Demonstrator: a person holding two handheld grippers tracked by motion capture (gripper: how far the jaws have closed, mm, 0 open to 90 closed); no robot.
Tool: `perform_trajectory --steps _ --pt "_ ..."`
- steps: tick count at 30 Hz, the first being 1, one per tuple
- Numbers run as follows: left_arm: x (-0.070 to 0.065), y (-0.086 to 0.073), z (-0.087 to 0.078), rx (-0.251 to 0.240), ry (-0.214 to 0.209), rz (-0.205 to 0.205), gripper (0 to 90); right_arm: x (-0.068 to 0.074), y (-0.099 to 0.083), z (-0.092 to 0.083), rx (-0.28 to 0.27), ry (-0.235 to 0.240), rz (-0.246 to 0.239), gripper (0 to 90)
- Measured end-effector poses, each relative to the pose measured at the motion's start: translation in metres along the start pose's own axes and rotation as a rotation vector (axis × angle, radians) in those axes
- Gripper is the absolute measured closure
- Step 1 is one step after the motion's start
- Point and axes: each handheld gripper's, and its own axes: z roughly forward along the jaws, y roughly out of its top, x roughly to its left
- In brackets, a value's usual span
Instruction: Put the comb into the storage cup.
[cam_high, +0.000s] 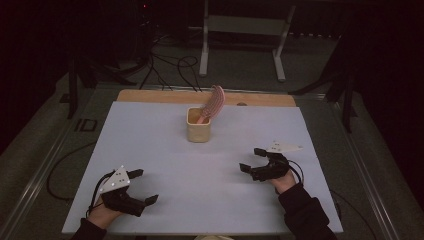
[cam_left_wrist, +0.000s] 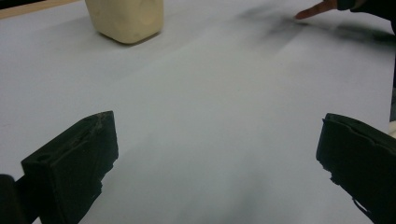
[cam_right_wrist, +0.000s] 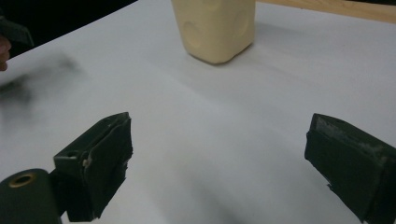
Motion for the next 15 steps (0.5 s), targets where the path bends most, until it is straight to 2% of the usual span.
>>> perform_trajectory --steps 3,15 --pt "0.000 0.000 0.000 0.002 0.000 0.000 0.1 0.002 -0.007 -0.006 0.009 -0.015 -0.026 7.5" --pt "0.000 0.000 0.000 0.002 -0.001 0.001 0.0 0.004 -0.028 -0.029 0.003 -0.036 -0.030 7.7"
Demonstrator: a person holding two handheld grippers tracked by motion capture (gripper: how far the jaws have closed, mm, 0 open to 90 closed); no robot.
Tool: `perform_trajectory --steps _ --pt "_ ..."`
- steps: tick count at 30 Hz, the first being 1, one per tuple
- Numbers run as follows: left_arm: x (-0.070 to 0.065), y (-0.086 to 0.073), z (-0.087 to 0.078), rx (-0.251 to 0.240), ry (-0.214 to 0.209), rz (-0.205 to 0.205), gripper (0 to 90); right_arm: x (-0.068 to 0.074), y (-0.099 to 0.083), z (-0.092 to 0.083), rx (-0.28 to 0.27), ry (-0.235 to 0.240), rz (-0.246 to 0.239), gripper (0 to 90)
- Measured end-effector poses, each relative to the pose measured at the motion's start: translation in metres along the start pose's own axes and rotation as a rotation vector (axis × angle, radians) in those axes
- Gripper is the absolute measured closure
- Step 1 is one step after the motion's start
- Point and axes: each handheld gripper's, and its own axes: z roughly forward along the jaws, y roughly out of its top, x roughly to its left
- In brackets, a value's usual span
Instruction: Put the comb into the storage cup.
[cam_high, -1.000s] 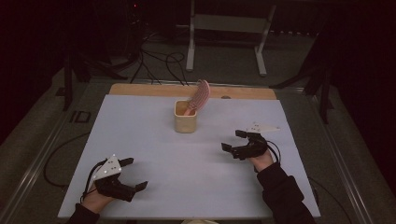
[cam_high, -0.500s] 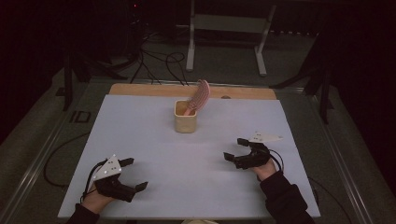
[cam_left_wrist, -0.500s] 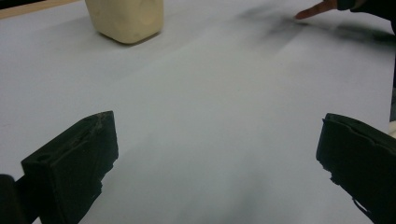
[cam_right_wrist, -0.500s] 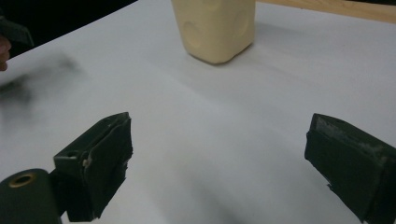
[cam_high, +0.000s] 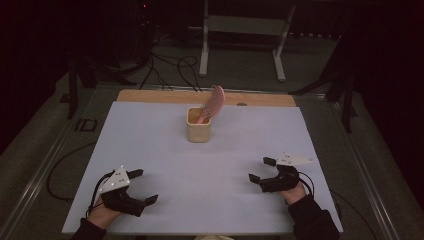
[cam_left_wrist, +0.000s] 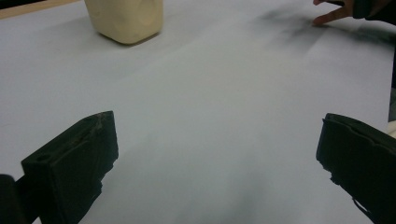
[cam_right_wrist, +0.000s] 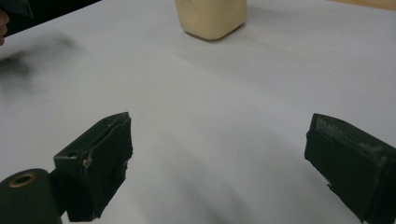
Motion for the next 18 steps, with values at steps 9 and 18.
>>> perform_trajectory --steps 9,18 --pt "0.000 0.000 0.000 0.000 -0.003 -0.001 0.0 0.003 -0.011 -0.017 -0.016 -0.022 0.004 7.7" --pt "0.000 0.000 0.000 -0.002 -0.004 -0.003 0.1 0.006 -0.024 -0.031 -0.010 -0.059 -0.005 7.7"
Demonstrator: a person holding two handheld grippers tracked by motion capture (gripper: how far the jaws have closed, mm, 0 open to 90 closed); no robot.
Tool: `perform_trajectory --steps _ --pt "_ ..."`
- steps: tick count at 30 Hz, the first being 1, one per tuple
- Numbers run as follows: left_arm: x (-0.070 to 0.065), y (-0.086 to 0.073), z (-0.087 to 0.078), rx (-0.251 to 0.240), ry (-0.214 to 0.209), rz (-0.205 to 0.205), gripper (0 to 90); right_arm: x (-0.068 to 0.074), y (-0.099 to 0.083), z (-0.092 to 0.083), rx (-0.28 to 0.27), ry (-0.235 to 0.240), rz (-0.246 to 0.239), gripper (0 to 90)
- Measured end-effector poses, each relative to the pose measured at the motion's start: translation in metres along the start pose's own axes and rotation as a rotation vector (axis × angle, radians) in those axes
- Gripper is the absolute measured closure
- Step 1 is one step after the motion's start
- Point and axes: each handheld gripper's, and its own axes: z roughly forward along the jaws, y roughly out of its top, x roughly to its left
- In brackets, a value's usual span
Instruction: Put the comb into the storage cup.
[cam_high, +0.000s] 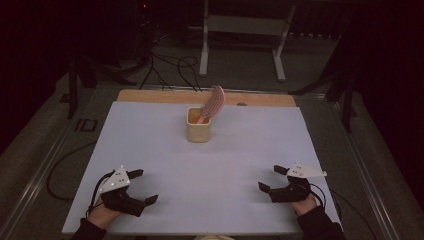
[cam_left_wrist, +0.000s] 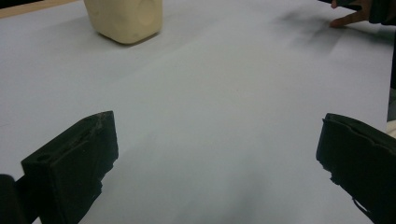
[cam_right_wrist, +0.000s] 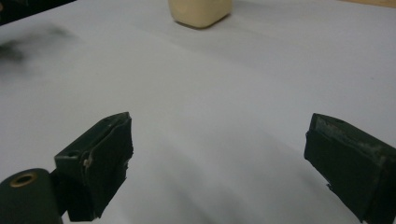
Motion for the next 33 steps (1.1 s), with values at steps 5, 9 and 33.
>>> perform_trajectory --steps 5,9,33 --pt "0.000 0.000 0.000 0.000 0.001 -0.001 0.1 0.004 -0.009 -0.005 0.016 -0.016 0.002 7.8" --pt "0.000 0.000 0.000 -0.001 0.003 0.000 0.1 0.007 -0.011 -0.011 0.011 -0.033 -0.002 7.8" --pt "0.000 0.000 -0.001 -0.001 0.007 0.005 0.1 0.012 -0.017 -0.020 0.016 -0.104 -0.032 7.8"
